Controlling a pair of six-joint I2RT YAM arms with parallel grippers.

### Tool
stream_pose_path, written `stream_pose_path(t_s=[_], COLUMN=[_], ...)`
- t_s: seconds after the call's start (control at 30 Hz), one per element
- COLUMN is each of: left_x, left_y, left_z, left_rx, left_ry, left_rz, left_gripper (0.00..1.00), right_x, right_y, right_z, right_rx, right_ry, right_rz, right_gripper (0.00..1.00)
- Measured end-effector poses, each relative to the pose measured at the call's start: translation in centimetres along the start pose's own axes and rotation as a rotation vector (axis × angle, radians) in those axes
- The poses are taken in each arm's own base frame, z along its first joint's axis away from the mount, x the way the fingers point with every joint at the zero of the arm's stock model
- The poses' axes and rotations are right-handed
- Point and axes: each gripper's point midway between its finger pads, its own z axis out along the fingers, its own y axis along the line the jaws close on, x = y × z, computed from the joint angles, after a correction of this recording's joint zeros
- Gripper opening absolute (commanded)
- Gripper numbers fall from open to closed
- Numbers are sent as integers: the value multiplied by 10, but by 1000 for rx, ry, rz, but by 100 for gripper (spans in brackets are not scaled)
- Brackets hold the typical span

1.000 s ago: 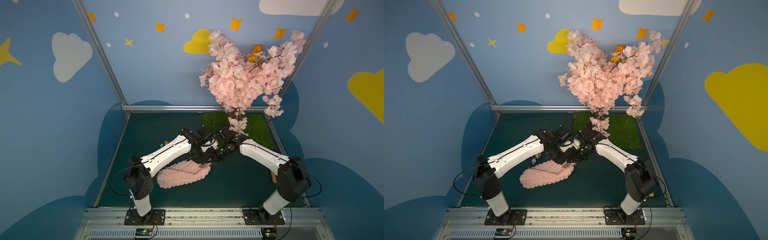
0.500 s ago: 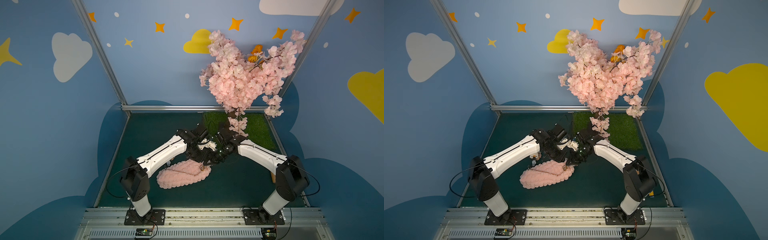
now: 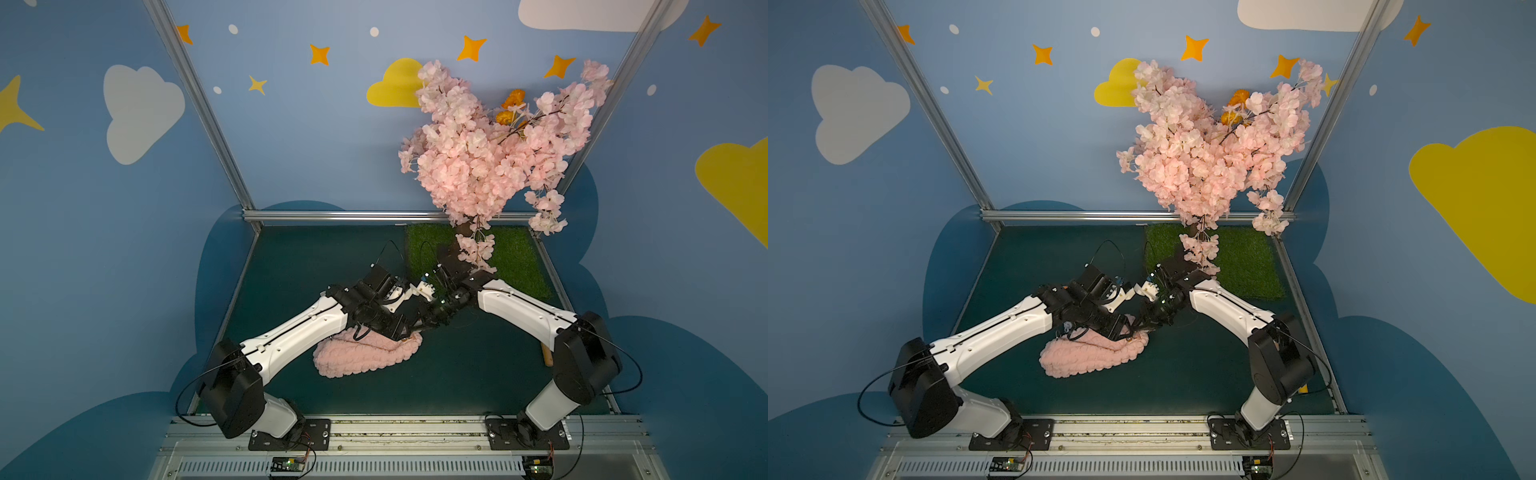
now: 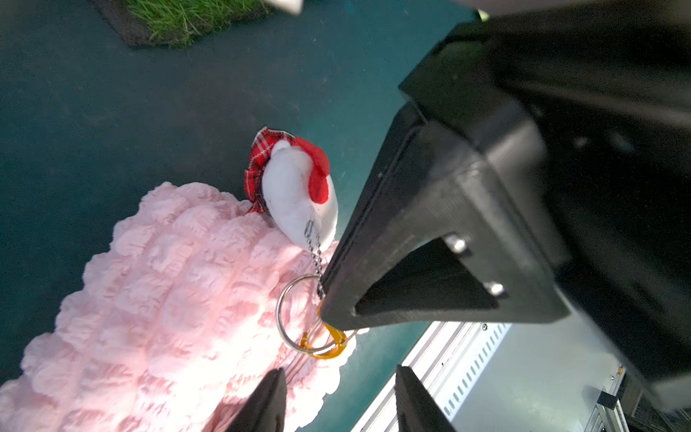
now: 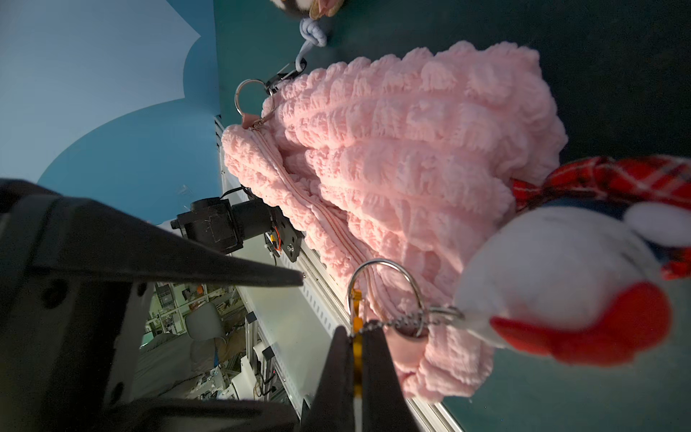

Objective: Remove the decoration from the bag
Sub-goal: Remove the decoration item from the bag.

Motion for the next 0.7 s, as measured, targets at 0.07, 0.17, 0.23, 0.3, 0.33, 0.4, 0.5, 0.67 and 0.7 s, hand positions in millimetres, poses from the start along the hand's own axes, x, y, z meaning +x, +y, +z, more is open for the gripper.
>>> stream_pose_path(t_s=[0.07, 0.17, 0.23, 0.3, 0.33, 0.4, 0.5, 0.67, 0.7], left_x=[0, -5, -9, -11, -13, -14, -13, -6, -6], left_y=[0, -5, -8, -11, -12, -14, -15, -15, -14], left_z=[4, 5, 6, 7, 7, 8, 11, 16, 17], left_rx=[10, 19, 26, 32, 35, 41, 48, 45, 43], left_ry=[-4, -29, -43, -54, -60, -64, -60, -40, -37], left_rz=[18, 64, 95, 117, 127, 136, 145, 171, 175], left_gripper=[50, 49, 50, 49, 48, 47, 45, 44, 45], right_x=[1, 4, 6, 7, 8, 8, 8, 9, 9], right_y=[-1, -2, -2, -3, -3, -3, -3, -2, -2], right_z=[0, 0, 0, 0, 0, 0, 0, 0, 0], right_rx=[2, 6, 9, 11, 12, 11, 9, 3, 3], right_ry=[5, 16, 22, 27, 28, 28, 29, 33, 34], right_rz=[2, 8, 13, 16, 18, 19, 27, 40, 41], right_gripper=[0, 0, 0, 0, 0, 0, 0, 0, 0])
